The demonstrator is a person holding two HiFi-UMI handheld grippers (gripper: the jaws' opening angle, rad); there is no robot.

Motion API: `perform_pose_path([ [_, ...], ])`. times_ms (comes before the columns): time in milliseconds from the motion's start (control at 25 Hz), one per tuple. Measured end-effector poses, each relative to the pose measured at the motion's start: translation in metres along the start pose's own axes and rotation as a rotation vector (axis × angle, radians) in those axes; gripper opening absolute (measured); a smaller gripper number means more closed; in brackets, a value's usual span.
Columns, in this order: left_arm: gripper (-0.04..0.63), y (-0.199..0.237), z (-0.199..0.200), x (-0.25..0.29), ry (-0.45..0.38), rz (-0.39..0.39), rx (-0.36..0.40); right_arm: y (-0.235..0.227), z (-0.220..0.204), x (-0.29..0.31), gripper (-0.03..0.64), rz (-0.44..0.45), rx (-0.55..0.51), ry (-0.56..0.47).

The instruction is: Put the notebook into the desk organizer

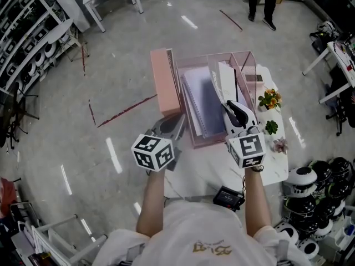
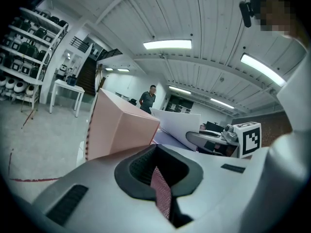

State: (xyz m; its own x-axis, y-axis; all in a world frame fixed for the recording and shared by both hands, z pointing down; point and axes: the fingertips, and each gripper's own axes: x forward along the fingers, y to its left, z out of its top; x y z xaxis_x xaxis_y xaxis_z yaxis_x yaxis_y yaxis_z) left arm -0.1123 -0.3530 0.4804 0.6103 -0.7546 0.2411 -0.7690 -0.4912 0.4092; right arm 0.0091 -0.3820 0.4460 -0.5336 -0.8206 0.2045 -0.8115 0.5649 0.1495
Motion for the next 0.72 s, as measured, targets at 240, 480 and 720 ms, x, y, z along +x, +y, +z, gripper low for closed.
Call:
perform_pose_path([
  [240,0.015,0.001,-0.004,0.004,0.004,0.000,-0.009,0.010,-0.004,0.003,0.115,0.067,-0.005,0.029],
  [480,0.015,0.001,-0.006,0.004,0.005,-0.002,-0.021,0.014,-0.006,0.003,0.153,0.095,-0.019,0.044],
  [720,0.017,0.001,-0.008,0.003,0.010,-0.008,-0.031,0.024,-0.008,0.004,0.185,0.141,-0.040,0.062],
])
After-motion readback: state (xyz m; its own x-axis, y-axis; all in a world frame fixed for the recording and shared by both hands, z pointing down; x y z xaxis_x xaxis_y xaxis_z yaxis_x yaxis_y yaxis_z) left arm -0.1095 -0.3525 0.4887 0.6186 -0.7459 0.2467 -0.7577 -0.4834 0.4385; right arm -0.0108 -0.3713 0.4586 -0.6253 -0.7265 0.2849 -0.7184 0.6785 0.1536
